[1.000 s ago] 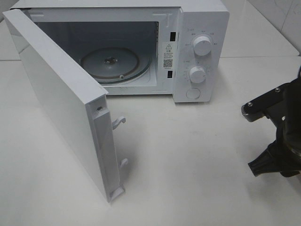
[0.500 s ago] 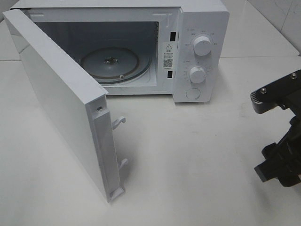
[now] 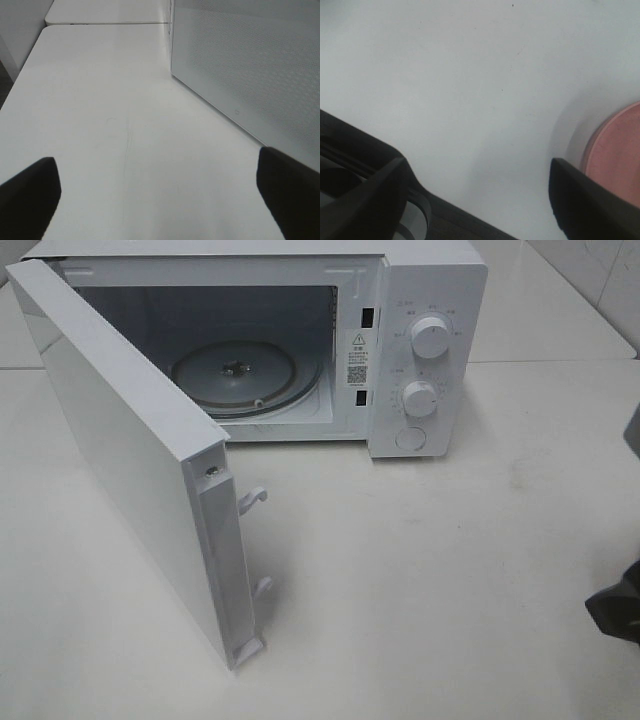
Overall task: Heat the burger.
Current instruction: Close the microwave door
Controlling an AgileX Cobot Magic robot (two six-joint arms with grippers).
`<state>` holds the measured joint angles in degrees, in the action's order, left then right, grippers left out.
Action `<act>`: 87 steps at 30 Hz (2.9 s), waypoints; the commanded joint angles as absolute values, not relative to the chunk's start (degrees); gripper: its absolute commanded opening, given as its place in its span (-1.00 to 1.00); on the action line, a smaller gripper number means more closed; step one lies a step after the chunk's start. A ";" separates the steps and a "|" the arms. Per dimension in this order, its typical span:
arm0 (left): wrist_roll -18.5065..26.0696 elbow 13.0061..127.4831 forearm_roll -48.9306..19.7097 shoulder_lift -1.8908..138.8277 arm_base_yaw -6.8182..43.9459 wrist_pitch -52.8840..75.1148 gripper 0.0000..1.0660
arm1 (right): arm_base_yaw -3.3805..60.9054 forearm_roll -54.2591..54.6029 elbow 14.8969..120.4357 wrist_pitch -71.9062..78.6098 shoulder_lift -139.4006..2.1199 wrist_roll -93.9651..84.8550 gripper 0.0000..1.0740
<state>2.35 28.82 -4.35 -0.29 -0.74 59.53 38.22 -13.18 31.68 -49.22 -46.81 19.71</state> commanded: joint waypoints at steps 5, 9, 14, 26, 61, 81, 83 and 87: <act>2.35 28.59 -4.41 -1.32 -0.69 59.47 0.88 | 38.39 -12.89 31.74 -56.04 -36.55 18.11 0.41; 2.35 28.59 -4.41 -1.32 -0.69 59.47 0.88 | 38.39 -12.89 31.74 -58.50 -31.86 17.76 0.41; 2.35 28.59 -4.41 -1.32 -0.69 59.47 0.88 | 38.39 -12.89 31.51 -60.96 -26.99 16.67 0.41; 2.35 28.59 -4.41 -1.32 -0.69 59.47 0.88 | 37.70 -12.61 29.39 -60.33 -18.68 14.90 0.41; 2.35 28.59 -4.41 -1.32 -0.69 59.47 0.88 | 8.82 -8.42 29.05 -59.53 1.72 10.94 0.41; 2.35 28.59 -4.41 -1.32 -0.69 59.47 0.88 | 8.82 -8.42 29.05 -59.53 1.72 10.94 0.40; 2.35 28.59 -4.41 -1.32 -0.69 59.47 0.88 | 8.82 -8.42 29.05 -59.53 1.72 10.94 0.40; 2.35 28.59 -4.41 -1.32 -0.69 59.47 0.88 | 8.82 -8.42 29.05 -59.53 1.72 10.94 0.40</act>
